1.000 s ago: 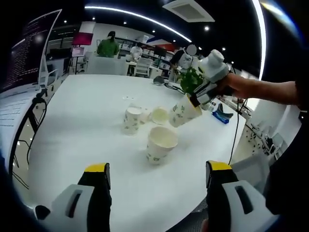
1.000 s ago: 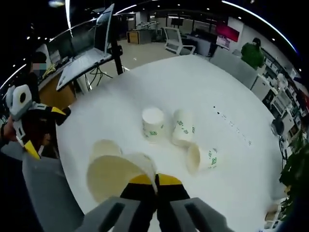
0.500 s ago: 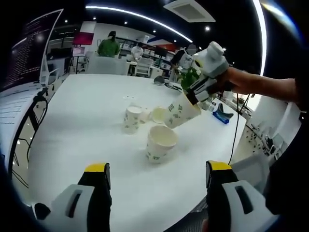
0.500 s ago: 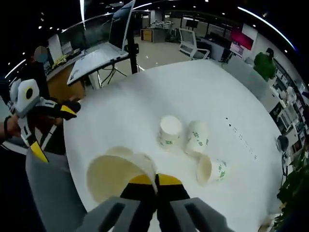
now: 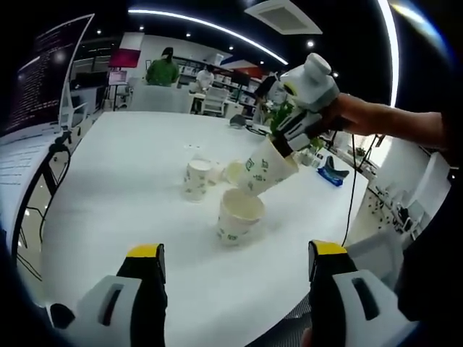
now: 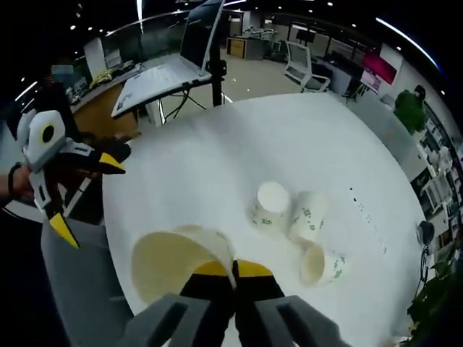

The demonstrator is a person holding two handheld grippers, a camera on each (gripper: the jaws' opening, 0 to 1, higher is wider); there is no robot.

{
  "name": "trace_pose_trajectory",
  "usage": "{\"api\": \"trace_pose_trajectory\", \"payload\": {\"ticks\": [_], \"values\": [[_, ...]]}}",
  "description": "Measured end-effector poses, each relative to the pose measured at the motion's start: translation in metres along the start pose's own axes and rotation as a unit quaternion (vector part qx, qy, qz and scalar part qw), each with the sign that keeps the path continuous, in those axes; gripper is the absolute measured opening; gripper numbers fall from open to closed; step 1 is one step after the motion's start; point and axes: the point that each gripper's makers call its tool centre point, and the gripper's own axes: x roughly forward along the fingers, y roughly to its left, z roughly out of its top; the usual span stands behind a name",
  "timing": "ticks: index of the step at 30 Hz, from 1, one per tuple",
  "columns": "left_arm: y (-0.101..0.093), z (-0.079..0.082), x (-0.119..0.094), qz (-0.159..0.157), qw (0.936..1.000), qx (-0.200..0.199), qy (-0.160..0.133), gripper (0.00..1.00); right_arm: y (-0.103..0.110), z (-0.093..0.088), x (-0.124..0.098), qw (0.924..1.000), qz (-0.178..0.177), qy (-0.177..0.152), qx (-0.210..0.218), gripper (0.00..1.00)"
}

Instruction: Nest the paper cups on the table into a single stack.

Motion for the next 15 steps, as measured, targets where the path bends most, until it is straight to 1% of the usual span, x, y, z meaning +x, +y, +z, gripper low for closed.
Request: {"api": "trace_pose_trajectory", "payload": {"ticks": [4, 8, 10, 14, 15], "values": [[0.001, -0.001, -0.001, 0.002, 1.0000, -0.002, 0.000, 0.80, 0.012, 0.004, -0.003, 1.0000, 0.006, 0.003, -0.005, 0.00], [0.001, 0.001, -0.003, 0.003, 1.0000, -0.003, -0.004, 0.80, 0.005, 0.009, 0.010, 0.9998, 0.011, 0.009, -0.012, 0.00], [0.002, 0.001, -0.004, 0.004, 1.0000, -0.004, -0.006, 0.80, 0.007, 0.010, 0.011, 0.9997, 0.013, 0.012, -0.016, 0.00], [0.004, -0.001, -0.005, 0.006, 1.0000, -0.006, -0.006, 0.80, 0.020, 0.008, 0.004, 0.9995, 0.016, 0.018, -0.019, 0.00], [0.004, -0.001, -0.005, 0.006, 1.0000, -0.006, -0.006, 0.80, 0.019, 0.008, 0.006, 0.9994, 0.014, 0.022, -0.023, 0.00]]}}
